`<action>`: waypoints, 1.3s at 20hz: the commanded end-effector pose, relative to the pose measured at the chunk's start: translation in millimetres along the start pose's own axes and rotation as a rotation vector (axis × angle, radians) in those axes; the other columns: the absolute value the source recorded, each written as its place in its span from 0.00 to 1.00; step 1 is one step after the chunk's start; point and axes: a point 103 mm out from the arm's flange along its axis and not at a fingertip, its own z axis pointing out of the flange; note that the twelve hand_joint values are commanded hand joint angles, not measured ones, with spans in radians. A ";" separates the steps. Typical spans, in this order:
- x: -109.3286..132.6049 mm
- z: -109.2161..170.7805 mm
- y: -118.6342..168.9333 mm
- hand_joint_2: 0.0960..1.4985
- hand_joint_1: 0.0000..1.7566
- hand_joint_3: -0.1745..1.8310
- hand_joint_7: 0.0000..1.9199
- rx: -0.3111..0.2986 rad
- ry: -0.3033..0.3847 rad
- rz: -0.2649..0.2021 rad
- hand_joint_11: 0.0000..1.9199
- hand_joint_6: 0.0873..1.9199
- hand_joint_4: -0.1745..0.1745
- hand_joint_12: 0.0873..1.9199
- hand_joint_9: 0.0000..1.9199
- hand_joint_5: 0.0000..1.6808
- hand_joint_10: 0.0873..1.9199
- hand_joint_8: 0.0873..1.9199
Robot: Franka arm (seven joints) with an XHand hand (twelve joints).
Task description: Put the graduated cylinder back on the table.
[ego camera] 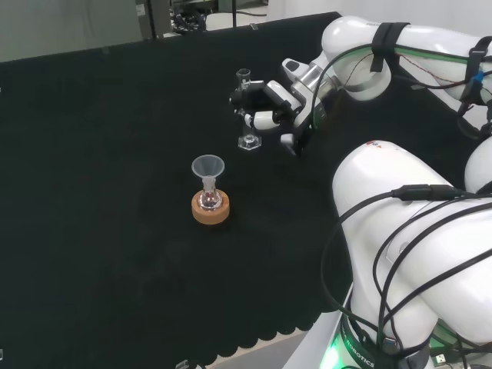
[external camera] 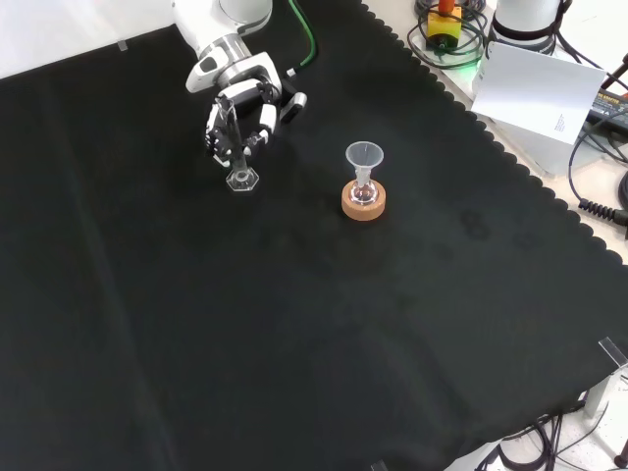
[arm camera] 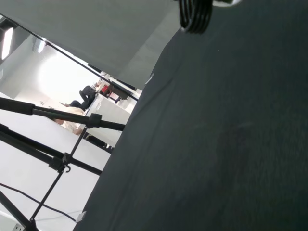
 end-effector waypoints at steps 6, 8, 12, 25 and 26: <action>-2.8 1.7 -0.9 0.61 0.82 0.45 0.44 -0.009 0.014 0.018 0.48 0.49 0.15 0.46 0.52 0.49 0.31 0.39; -4.2 2.3 -1.3 0.60 0.82 0.46 0.43 -0.010 0.018 0.019 0.47 0.50 0.16 0.46 0.52 0.48 0.32 0.39; -4.2 2.5 -2.9 0.56 0.80 0.48 0.41 0.004 0.029 0.013 0.46 0.50 0.18 0.49 0.50 0.45 0.32 0.39; -10.9 -4.4 -8.8 0.42 0.68 0.53 0.36 0.006 0.046 0.022 0.40 0.42 0.24 0.58 0.51 0.40 0.20 0.32; -10.5 -4.9 -8.8 0.42 0.67 0.53 0.36 0.002 0.038 0.026 0.40 0.42 0.24 0.58 0.51 0.40 0.20 0.32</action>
